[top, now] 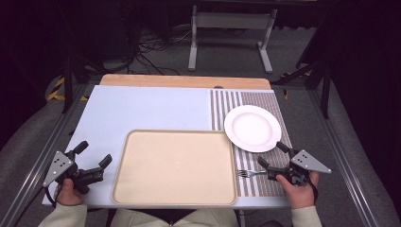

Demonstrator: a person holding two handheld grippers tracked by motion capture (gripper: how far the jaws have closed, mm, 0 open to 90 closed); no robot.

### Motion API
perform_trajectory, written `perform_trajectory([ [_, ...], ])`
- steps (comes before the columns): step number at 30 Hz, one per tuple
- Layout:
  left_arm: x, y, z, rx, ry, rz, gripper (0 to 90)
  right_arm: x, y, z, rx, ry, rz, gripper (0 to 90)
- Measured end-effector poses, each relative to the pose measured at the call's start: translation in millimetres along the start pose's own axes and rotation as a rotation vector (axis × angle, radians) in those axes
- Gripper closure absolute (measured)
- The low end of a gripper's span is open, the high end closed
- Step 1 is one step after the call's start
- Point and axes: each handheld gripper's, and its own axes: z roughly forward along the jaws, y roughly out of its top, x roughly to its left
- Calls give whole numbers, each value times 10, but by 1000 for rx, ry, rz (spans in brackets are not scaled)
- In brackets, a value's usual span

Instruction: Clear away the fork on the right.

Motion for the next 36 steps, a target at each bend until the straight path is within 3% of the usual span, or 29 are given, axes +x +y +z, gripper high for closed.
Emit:
perform_trajectory([
  [8, -10, 15, 9, 3, 15, 15, 1, 12, -8, -5, 3, 31, -8, 79],
  [15, -16, 19, 32, 4, 12, 17, 1, 23, -13, -28, 11, 29, -8, 88],
  [23, -23, 24, 33, 8, 14, 19, 1, 47, 23, -34, 33, 42, 21, 105],
  [29, -41, 36, 30, 15, 9, 32, 1, 75, 161, 19, 106, 59, 30, 118],
  [32, -39, 34, 28, 14, 10, 30, 1, 88, 272, 37, 114, 72, 37, 115],
  [36, -39, 33, 26, 15, 6, 28, 1, 89, 402, 72, 117, 82, 2, 96],
])
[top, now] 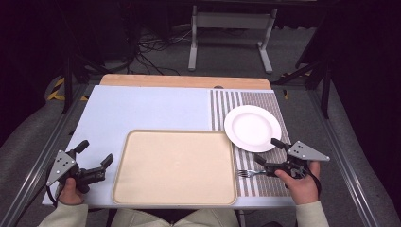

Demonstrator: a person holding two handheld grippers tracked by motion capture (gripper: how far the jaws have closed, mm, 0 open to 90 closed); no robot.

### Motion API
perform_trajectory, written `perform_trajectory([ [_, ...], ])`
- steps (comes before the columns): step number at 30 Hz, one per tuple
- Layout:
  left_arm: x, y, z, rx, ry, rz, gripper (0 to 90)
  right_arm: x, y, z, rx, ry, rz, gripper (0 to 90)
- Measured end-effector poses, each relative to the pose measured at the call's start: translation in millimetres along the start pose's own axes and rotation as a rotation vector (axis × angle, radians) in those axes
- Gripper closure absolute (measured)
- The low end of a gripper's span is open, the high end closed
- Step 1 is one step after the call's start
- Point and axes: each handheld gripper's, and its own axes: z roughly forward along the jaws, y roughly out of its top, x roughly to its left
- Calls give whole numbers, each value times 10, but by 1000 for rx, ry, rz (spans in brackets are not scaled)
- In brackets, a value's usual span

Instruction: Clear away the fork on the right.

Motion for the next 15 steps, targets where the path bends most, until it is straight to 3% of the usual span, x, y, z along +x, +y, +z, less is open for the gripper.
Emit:
perform_trajectory([
  [8, -9, 1, 5, 1, 0, 2, 1, -39, 120, 28, 59, 25, -35, 94],
  [15, -6, 0, -1, 5, 1, 3, 1, -54, 274, 65, 220, 57, -158, 94],
])
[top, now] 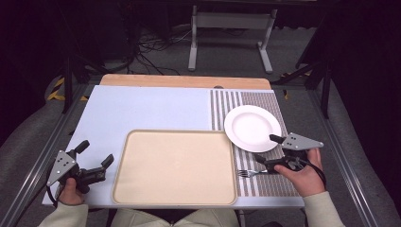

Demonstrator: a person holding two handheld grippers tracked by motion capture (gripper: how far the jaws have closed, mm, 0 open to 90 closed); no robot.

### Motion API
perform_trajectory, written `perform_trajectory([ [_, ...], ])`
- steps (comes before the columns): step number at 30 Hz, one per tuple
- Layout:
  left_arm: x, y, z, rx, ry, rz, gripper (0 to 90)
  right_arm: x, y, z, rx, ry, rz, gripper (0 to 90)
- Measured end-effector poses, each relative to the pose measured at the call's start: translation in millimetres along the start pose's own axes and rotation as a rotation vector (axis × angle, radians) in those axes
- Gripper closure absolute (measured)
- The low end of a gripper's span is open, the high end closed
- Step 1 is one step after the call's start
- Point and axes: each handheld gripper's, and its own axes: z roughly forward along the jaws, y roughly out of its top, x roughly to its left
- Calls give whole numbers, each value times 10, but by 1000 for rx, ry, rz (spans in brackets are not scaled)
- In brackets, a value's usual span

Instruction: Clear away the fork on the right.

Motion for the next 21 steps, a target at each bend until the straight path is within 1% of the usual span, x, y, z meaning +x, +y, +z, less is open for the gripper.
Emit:
perform_trajectory([
  [3, -4, -2, 4, -4, 1, 1, 1, -14, 49, 11, 52, 10, -43, 94],
  [4, -5, -1, 4, -2, 1, 2, 1, -14, 58, 15, 66, 16, -47, 95],
  [6, -5, 0, 4, -2, 0, 2, 1, -24, 82, 29, 98, 23, -71, 95],
  [7, -5, 0, 4, -2, 0, 2, 1, -26, 103, 38, 123, 29, -83, 94],
  [9, -4, -2, 4, -1, 1, 1, 1, -30, 130, 52, 145, 37, -100, 96],
  [10, -4, -2, 4, -1, 1, 1, 1, -30, 130, 52, 145, 37, -100, 96],
  [16, -7, -2, 1, -3, 6, 2, 1, -40, 204, 105, 245, 86, -152, 120],
  [19, -5, -3, 4, -3, 5, 1, 1, -56, 225, 131, 292, 97, -183, 124],
  [21, -6, -3, 4, -3, 5, 0, 1, -67, 234, 146, 316, 99, -189, 127],
])
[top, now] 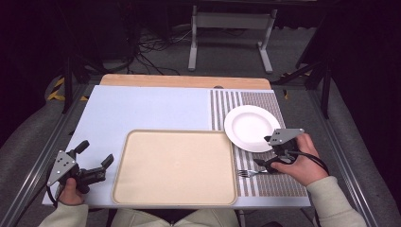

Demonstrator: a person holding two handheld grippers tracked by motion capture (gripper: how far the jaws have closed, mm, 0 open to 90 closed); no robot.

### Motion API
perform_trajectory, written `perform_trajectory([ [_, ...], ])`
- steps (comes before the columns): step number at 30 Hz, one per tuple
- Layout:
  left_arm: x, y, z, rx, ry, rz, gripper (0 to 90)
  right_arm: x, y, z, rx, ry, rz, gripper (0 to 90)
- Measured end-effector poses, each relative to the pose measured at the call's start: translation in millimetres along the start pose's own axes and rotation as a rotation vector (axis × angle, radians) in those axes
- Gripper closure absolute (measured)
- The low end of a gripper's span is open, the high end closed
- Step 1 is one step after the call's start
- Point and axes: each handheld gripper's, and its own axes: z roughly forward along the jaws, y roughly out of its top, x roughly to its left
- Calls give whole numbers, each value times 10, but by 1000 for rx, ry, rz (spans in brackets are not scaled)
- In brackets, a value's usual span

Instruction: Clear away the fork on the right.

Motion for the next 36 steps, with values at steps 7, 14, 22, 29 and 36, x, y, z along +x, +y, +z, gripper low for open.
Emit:
perform_trajectory([
  [7, -2, -3, -2, 1, 3, -2, 1, -50, 54, 3, 83, 5, -43, 126],
  [14, -1, -5, 2, 3, 3, -2, 1, -84, 109, 24, 153, 27, -85, 129],
  [22, -1, -3, 0, 1, 4, -2, 1, -129, 142, 42, 211, 51, -105, 133],
  [29, 0, -6, 4, 3, 4, -3, 1, -155, 141, 83, 274, 94, -136, 163],
  [36, -2, -7, 5, 4, 4, -2, 1, -157, 145, 115, 325, 105, -158, 174],
])
